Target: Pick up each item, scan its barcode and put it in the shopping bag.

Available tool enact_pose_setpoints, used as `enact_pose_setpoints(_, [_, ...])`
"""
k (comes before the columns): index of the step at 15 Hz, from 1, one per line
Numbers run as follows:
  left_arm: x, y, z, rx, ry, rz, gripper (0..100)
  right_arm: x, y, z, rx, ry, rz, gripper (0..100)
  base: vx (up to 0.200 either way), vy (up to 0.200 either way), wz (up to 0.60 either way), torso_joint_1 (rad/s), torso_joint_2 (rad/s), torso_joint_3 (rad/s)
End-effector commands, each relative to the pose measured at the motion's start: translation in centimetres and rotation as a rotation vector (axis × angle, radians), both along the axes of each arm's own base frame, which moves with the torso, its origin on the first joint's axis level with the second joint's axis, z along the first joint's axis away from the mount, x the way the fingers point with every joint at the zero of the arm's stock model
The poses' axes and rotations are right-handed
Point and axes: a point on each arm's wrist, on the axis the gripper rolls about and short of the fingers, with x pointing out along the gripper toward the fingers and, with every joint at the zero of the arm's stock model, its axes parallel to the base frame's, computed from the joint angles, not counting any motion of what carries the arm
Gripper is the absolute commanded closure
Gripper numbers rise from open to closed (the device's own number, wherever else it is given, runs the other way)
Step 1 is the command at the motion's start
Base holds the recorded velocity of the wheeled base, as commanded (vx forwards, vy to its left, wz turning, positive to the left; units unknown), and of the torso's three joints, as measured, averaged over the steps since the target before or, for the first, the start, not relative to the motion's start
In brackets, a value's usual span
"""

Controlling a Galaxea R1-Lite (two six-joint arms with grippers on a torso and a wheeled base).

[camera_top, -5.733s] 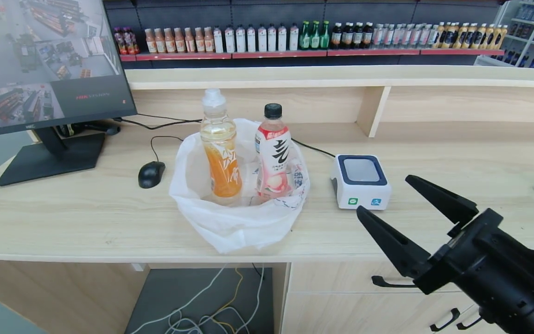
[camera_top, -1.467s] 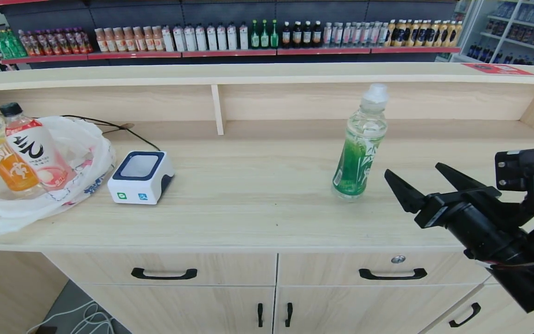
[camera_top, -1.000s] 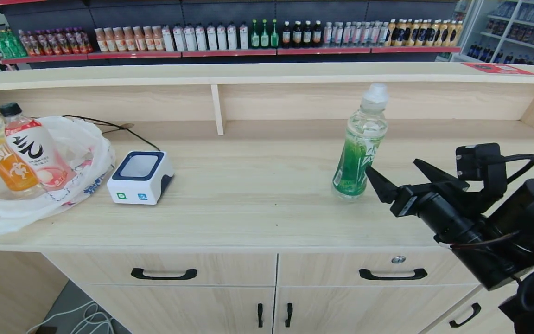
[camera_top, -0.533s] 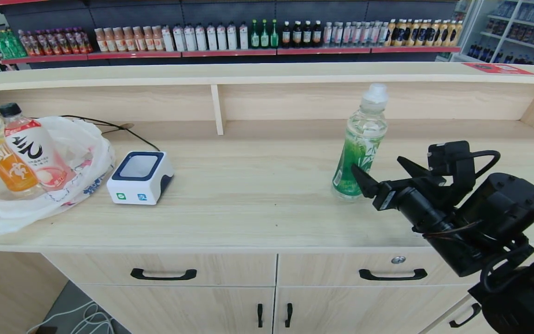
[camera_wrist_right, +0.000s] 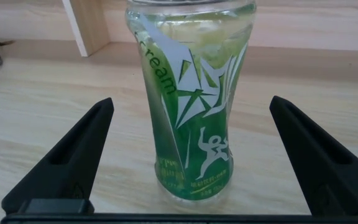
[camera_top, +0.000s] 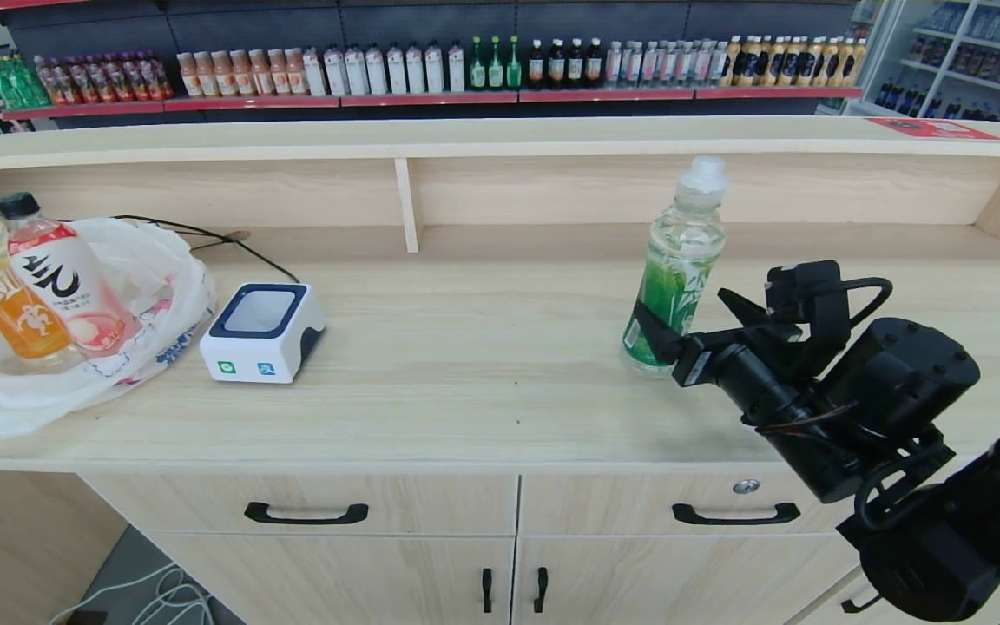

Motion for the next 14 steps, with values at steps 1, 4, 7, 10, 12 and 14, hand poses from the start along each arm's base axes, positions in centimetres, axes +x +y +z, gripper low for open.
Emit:
enact_pose_setpoints(1, [0.0,0.0,0.0,0.000,0.001,0.001,0,0.4,0.9,-0.3,0.000,-0.001,0.018,0,0.000,0.000,0.00,0.000,0.00,0.000])
enact_pose_setpoints(4, [0.0,0.0,0.0,0.000,0.001,-0.001,0,1.8,1.9,0.0,0.018,-0.035,0.026,0,0.000,0.000,0.00,0.000,0.00,0.000])
enact_pose_setpoints(7, [0.0,0.0,0.0,0.000,0.001,-0.001,0,2.3,2.7,0.0,0.026,-0.048,0.038,0,0.000,0.000,0.00,0.000,0.00,0.000])
enact_pose_setpoints(10, [0.0,0.0,0.0,0.000,0.001,0.001,0,2.7,3.6,-0.1,0.032,-0.056,0.054,0,0.000,0.000,0.00,0.000,0.00,0.000])
enact_pose_setpoints(12, [0.0,0.0,0.0,0.000,0.001,-0.001,0,2.8,3.8,-0.1,0.034,-0.058,0.057,0,0.000,0.000,0.00,0.000,0.00,0.000])
enact_pose_setpoints(14, [0.0,0.0,0.0,0.000,-0.001,0.001,0,3.1,3.6,0.0,0.037,-0.064,0.047,0,0.000,0.000,0.00,0.000,0.00,0.000])
